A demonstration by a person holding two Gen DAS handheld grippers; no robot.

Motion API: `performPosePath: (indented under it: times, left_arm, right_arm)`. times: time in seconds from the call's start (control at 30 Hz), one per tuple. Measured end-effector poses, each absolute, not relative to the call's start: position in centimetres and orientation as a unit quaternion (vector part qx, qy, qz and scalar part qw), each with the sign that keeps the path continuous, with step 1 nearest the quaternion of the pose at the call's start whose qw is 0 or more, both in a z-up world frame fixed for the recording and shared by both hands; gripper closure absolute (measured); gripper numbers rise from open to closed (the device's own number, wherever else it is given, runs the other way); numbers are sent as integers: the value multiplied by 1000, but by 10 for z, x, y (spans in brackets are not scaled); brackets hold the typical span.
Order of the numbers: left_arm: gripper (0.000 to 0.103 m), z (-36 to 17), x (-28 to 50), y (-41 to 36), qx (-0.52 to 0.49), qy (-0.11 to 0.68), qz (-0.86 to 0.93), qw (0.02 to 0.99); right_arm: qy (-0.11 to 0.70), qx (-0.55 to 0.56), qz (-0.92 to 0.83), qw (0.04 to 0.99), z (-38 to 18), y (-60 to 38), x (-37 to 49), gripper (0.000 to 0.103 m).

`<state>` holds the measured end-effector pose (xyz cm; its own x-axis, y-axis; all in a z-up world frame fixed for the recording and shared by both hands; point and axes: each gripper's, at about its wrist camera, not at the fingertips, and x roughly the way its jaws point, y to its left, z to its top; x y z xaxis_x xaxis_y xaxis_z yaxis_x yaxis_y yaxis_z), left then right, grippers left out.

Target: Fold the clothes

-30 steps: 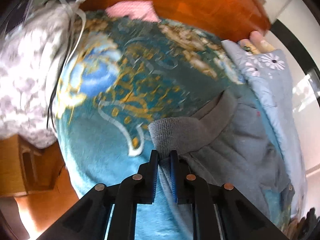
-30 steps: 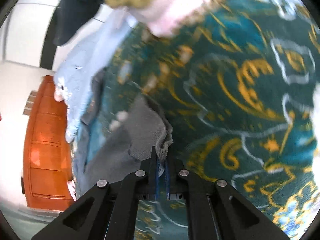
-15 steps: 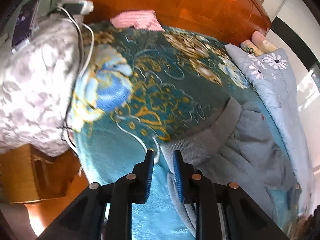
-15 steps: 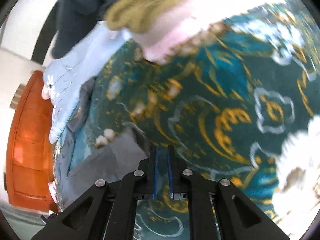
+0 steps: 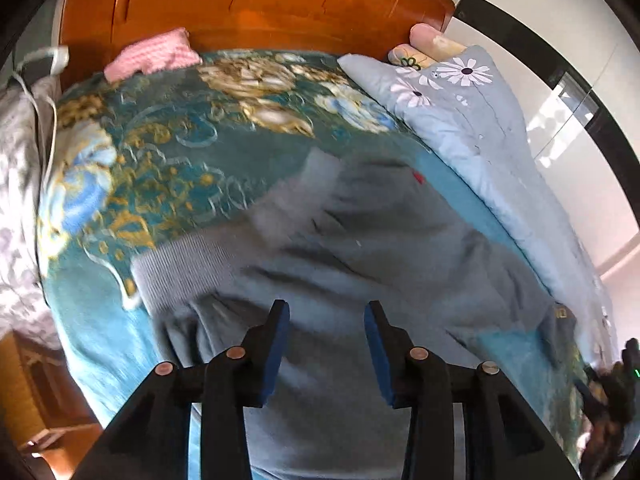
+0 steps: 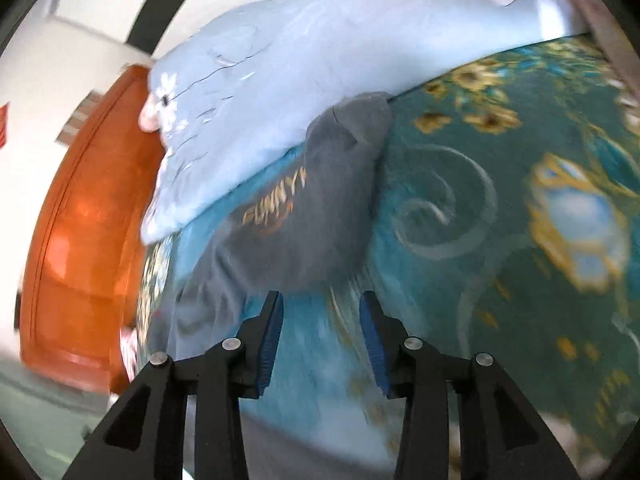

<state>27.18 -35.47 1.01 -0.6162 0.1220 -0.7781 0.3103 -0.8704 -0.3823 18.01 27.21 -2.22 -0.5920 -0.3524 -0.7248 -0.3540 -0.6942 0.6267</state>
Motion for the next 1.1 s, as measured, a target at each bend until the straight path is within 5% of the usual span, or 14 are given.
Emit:
performPosePath:
  times: [0.37, 0.43, 0.57, 0.77, 1.1]
  left_arm:
    - [55, -11, 283, -360, 446, 281, -848, 53]
    - [55, -9, 282, -360, 445, 281, -849, 51]
    - [55, -8, 283, -359, 444, 283, -849, 49]
    - [55, -3, 286, -358, 444, 271, -853, 43]
    - [55, 12, 260, -361, 440, 252, -861, 26]
  right_arm:
    - [416, -457, 782, 86, -47, 290, 118, 64]
    - [422, -452, 782, 81, -46, 290, 115, 82]
    - [366, -461, 805, 79, -27, 287, 113, 97]
    - [267, -418, 858, 133, 36, 327, 138, 99]
    - [237, -484, 828, 154, 1, 337, 154, 99]
